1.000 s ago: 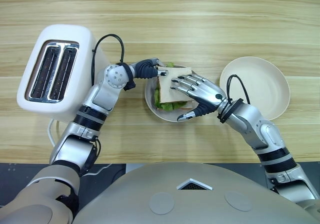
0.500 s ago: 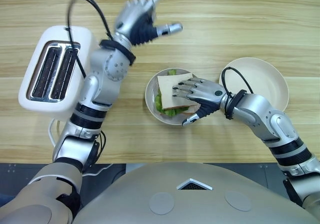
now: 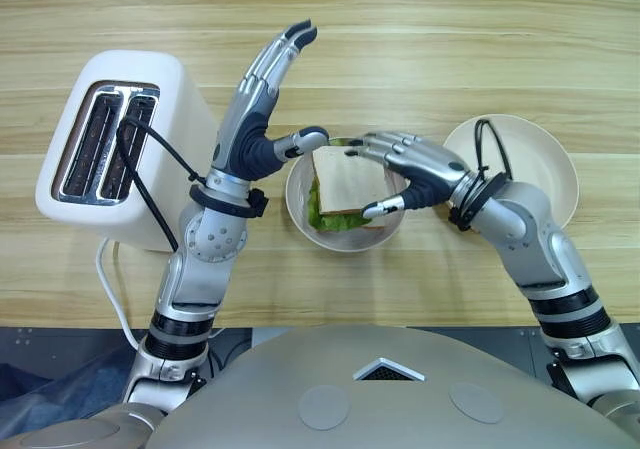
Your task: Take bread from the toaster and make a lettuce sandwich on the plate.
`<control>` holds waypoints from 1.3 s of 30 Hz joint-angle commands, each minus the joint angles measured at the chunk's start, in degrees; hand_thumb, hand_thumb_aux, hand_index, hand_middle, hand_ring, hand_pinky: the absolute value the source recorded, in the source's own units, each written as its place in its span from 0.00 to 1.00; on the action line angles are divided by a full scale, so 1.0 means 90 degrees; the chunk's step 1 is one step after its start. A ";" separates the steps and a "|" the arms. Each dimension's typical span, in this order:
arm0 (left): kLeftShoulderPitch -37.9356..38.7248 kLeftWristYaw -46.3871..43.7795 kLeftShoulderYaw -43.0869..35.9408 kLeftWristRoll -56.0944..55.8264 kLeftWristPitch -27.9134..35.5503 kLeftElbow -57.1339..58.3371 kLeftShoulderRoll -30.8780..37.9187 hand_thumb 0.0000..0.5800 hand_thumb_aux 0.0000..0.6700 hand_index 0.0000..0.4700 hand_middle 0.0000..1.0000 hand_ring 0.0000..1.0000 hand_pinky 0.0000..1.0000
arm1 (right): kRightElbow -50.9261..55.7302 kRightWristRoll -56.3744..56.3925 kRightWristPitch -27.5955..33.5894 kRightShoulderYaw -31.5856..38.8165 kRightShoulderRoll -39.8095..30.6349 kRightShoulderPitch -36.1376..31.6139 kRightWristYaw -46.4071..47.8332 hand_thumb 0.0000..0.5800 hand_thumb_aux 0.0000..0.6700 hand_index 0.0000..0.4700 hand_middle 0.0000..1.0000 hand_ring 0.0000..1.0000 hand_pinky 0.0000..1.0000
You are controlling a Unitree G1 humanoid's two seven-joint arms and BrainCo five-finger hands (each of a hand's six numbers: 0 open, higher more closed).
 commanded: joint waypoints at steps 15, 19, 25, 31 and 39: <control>0.2827 -0.2635 -0.0215 -0.2006 -0.0890 -0.0589 0.1869 1.00 1.00 1.00 1.00 1.00 1.00 | -0.0139 0.4006 -0.0015 -0.0612 -0.1197 0.2080 0.2838 1.00 1.00 1.00 1.00 1.00 1.00; 0.3265 -0.2709 -0.0037 -0.1285 -0.0482 -0.0589 0.2174 1.00 1.00 1.00 1.00 1.00 1.00 | 0.0155 0.3047 -0.0533 -0.0432 -0.1528 0.2301 0.2758 1.00 1.00 1.00 1.00 1.00 1.00; 0.2565 -0.2698 -0.0913 -0.0224 0.0135 0.0145 0.1648 1.00 1.00 1.00 1.00 1.00 1.00 | 0.0284 0.1614 -0.0856 -0.0009 -0.1414 0.2337 0.2145 1.00 1.00 1.00 1.00 1.00 1.00; 0.1705 -0.2788 -0.1527 0.0083 0.0456 0.1097 0.1111 1.00 1.00 1.00 1.00 1.00 1.00 | 0.0601 0.0819 -0.0917 0.0388 -0.1293 0.2223 0.1786 1.00 1.00 1.00 1.00 1.00 1.00; 0.0750 -0.2640 -0.1250 0.0130 0.0612 0.1747 0.1071 1.00 1.00 1.00 1.00 1.00 1.00 | 0.1930 0.0639 -0.0633 0.0718 -0.0372 0.0500 0.1296 1.00 1.00 1.00 1.00 1.00 1.00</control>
